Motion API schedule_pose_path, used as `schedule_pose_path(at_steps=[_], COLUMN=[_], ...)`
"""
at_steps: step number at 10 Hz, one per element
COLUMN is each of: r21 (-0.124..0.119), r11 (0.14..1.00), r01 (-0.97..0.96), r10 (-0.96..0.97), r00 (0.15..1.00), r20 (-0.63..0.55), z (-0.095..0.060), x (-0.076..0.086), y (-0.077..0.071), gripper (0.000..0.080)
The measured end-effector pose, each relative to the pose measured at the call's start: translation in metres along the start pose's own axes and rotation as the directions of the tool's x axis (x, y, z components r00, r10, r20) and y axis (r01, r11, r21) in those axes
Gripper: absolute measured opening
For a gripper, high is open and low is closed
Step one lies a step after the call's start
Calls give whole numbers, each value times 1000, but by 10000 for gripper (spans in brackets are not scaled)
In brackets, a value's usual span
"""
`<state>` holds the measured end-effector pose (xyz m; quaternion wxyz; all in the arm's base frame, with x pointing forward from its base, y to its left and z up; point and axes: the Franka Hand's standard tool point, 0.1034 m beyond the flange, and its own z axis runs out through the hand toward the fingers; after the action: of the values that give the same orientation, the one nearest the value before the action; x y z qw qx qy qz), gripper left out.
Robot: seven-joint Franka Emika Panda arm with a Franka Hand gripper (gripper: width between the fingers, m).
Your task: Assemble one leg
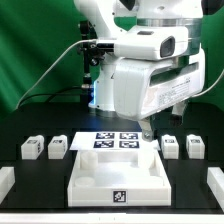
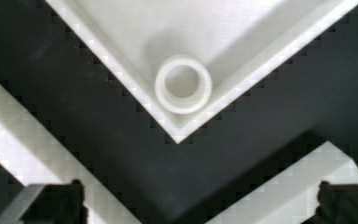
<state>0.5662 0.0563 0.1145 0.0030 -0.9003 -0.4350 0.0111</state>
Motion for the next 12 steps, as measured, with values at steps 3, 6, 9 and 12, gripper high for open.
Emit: schedule_pose_path(at_steps=[3,6,9,12], r21=[0,-38,-53,-50], r11=[1000,925,806,811], r01=[24,379,590,583], r10=[-24,-380,-591,-583], r00=[1000,925,807,812], r20=[1,-4,4,4], z=[0,4,9,11], x=[0,-21,-37,-37], y=[0,-15,-12,-12], gripper=[650,650,650,650])
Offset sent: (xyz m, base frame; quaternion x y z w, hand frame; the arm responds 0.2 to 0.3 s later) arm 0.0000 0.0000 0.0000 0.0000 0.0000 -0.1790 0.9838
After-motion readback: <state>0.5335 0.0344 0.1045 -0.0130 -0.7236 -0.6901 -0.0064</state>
